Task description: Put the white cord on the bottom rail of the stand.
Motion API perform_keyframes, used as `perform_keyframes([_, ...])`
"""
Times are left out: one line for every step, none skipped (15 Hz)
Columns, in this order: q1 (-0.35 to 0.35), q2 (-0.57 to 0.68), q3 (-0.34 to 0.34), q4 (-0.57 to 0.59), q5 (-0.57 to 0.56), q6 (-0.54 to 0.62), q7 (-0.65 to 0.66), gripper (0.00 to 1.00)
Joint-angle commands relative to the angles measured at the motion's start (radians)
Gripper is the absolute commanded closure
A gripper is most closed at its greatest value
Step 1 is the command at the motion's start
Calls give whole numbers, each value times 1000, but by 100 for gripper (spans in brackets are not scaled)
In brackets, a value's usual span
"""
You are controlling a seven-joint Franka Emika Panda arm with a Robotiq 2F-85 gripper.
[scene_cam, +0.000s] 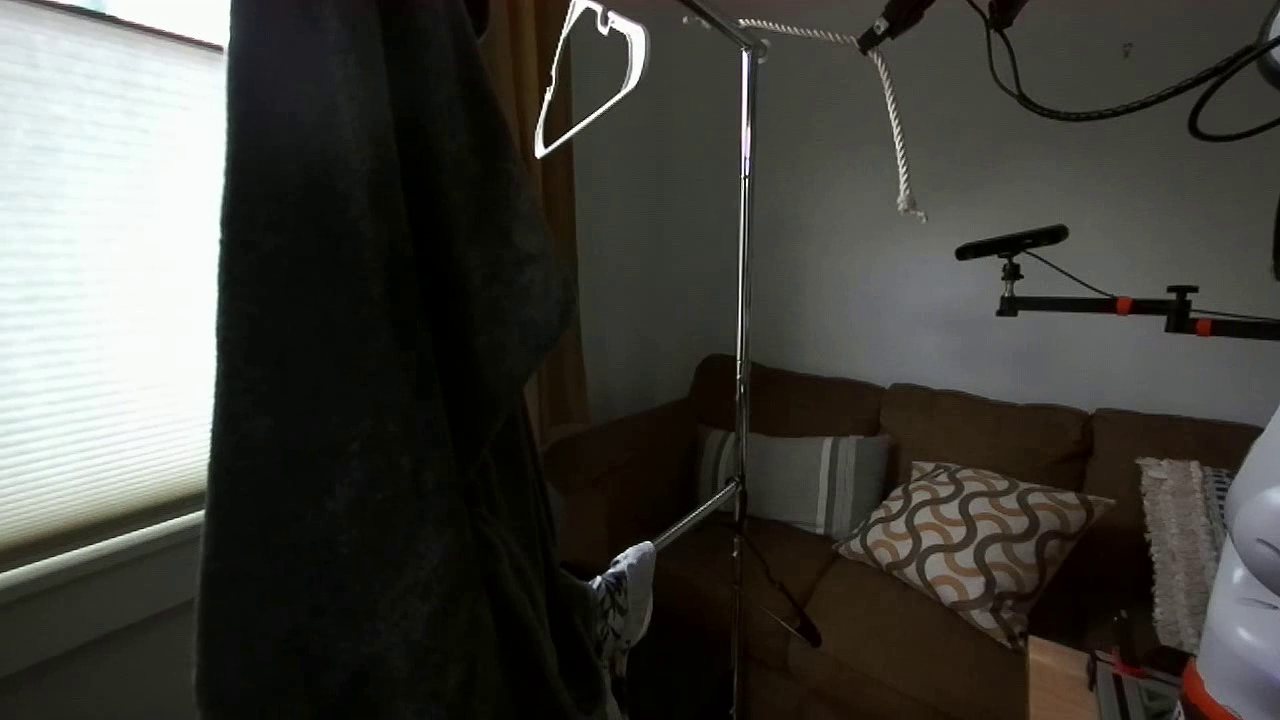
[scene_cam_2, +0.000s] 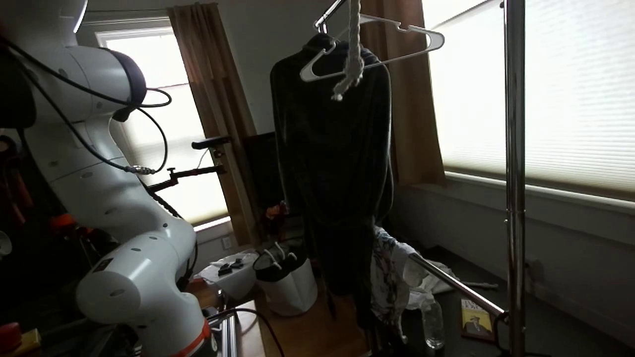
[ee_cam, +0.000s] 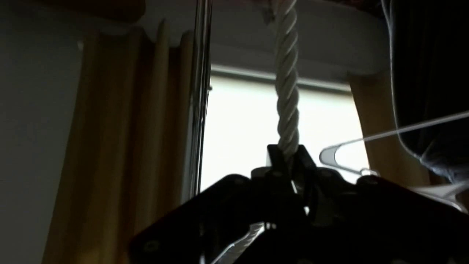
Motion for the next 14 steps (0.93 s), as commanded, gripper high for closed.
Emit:
perform_keyframes([-17,-98,128,-194,-254,18,2,97])
perform_keyframes([-15,-107,157,-225,-320,11,11,97])
perform_keyframes([-16,-113,187,-254,-385,12,20,97])
perform_keyframes([-18,-118,217,-291,-452,29,32,97])
perform_keyframes([-20,-119,239,-320,-510,27,40,97])
perform_keyframes([-24,-118,261,-356,-572,46,58,97])
perform_keyframes([27,-112,240,-367,-638,24,77,97])
perform_keyframes([32,-111,251,-386,-695,10,89,97])
perform_keyframes([44,-108,250,-396,-718,-1,96,97])
perform_keyframes([60,-104,234,-386,-686,-29,87,97])
perform_keyframes([68,-70,220,-347,-674,-3,79,89])
perform_keyframes([73,-69,220,-354,-675,-10,79,89])
perform_keyframes([75,-69,220,-356,-675,-13,80,89])
perform_keyframes([76,-71,219,-356,-675,-16,80,89])
